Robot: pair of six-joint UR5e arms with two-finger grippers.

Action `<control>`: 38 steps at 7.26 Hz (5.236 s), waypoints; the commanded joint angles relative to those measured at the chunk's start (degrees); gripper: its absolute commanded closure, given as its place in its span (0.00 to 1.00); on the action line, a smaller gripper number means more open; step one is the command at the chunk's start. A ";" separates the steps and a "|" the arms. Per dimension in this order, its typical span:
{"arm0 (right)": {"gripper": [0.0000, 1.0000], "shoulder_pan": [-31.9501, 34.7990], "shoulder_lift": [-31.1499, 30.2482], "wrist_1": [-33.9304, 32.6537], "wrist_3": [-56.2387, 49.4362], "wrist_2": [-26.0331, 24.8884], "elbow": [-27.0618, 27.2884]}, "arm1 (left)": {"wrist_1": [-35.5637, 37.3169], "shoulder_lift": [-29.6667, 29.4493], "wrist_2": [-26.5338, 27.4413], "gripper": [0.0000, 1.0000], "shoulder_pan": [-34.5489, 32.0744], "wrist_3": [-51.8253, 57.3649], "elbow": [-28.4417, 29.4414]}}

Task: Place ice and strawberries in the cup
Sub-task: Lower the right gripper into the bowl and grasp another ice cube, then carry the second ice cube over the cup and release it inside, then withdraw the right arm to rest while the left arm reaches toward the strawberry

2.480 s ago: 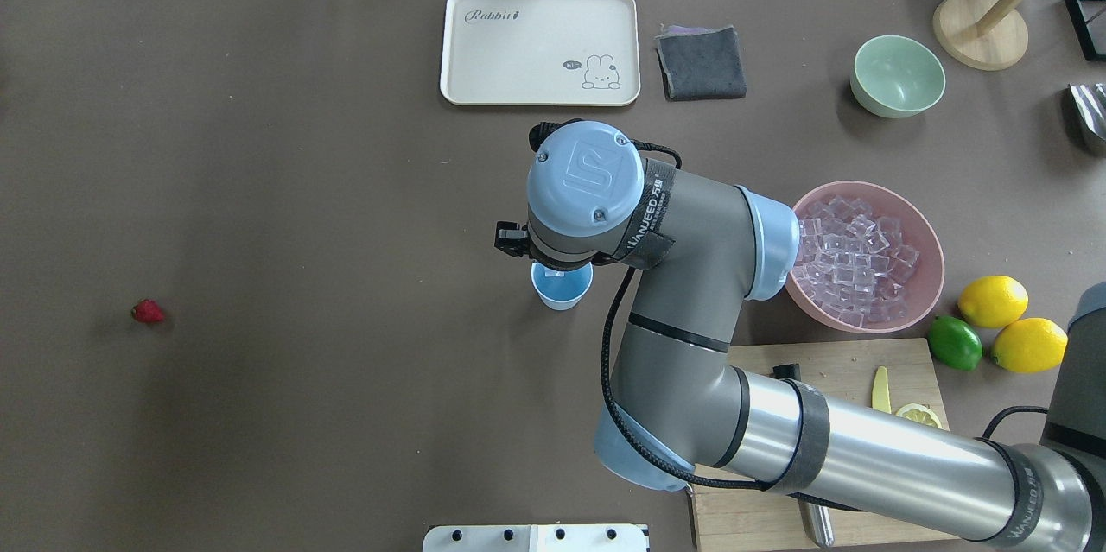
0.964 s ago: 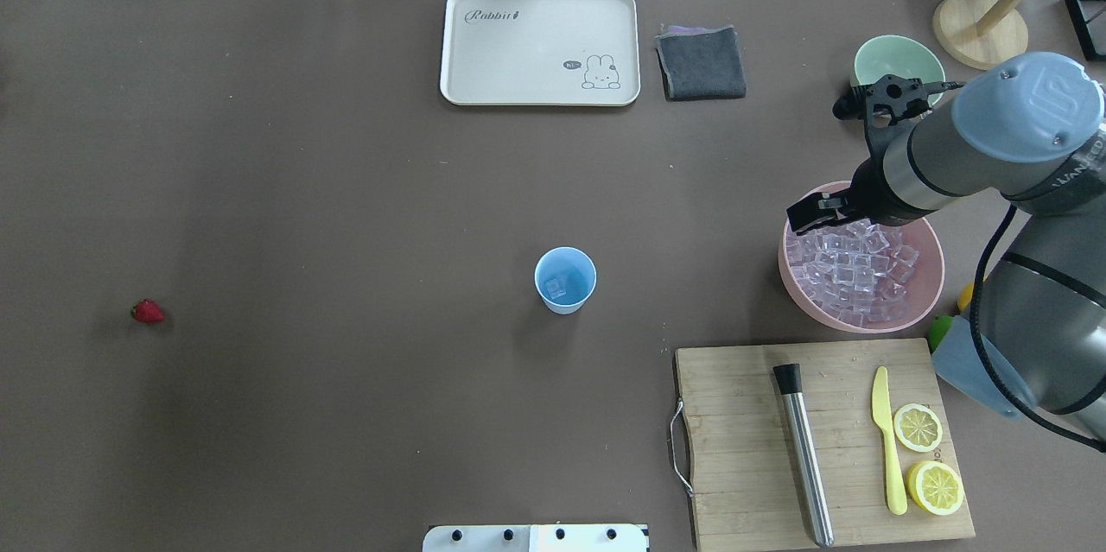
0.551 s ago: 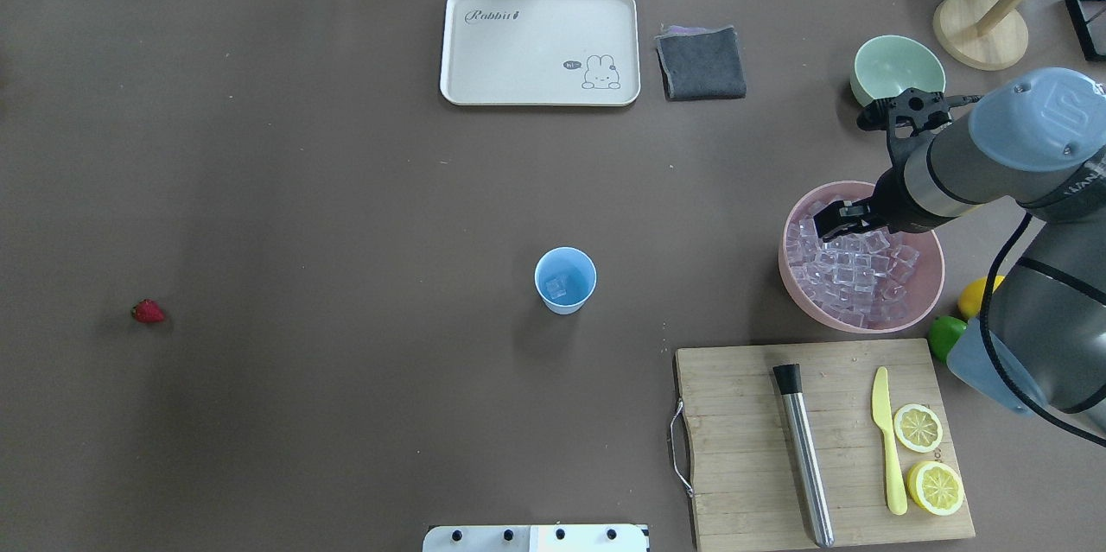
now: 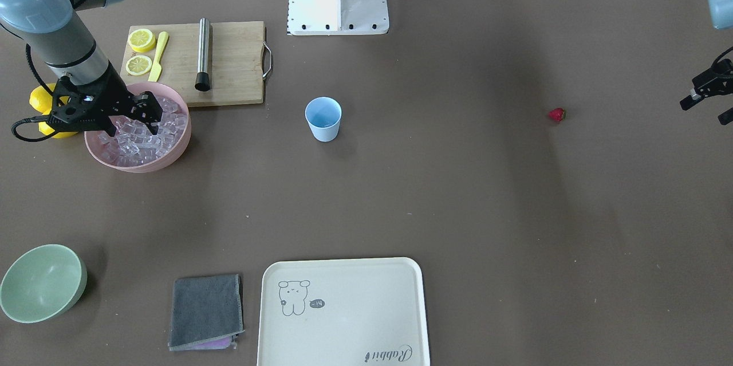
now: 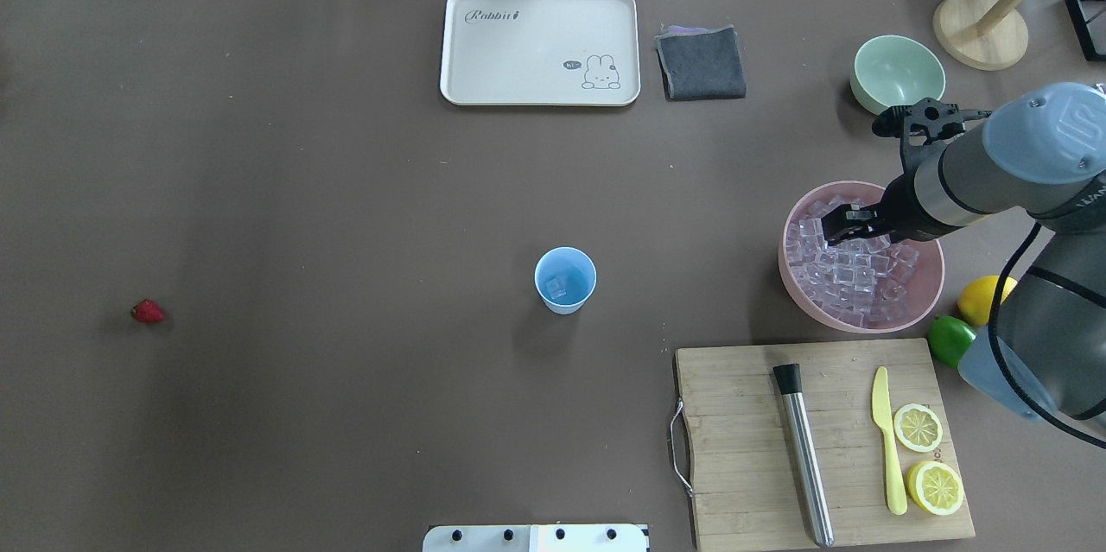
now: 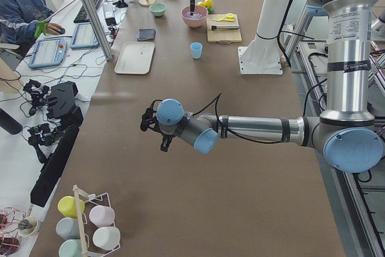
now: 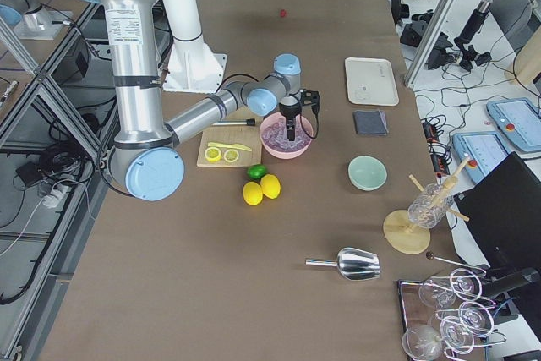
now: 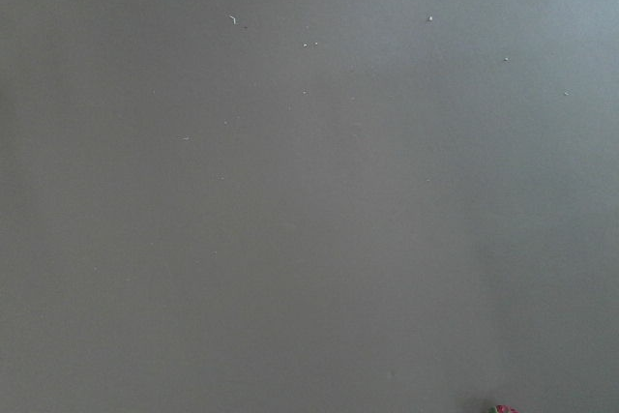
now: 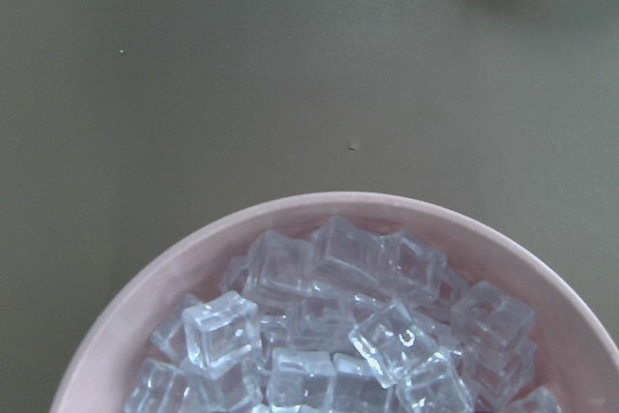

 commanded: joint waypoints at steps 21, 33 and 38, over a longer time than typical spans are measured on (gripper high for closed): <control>1.00 -1.59 13.60 -16.78 6.61 3.71 5.43 | 0.00 -0.04 -0.14 0.02 0.28 -0.01 -0.08; 1.00 -15.66 41.28 -20.82 19.27 -9.31 -15.14 | 0.00 0.22 -0.32 0.02 1.34 -0.45 -0.08; 0.00 -16.28 40.57 -20.73 24.90 -9.04 -13.56 | 0.09 0.05 -0.32 0.02 1.34 -0.45 -0.08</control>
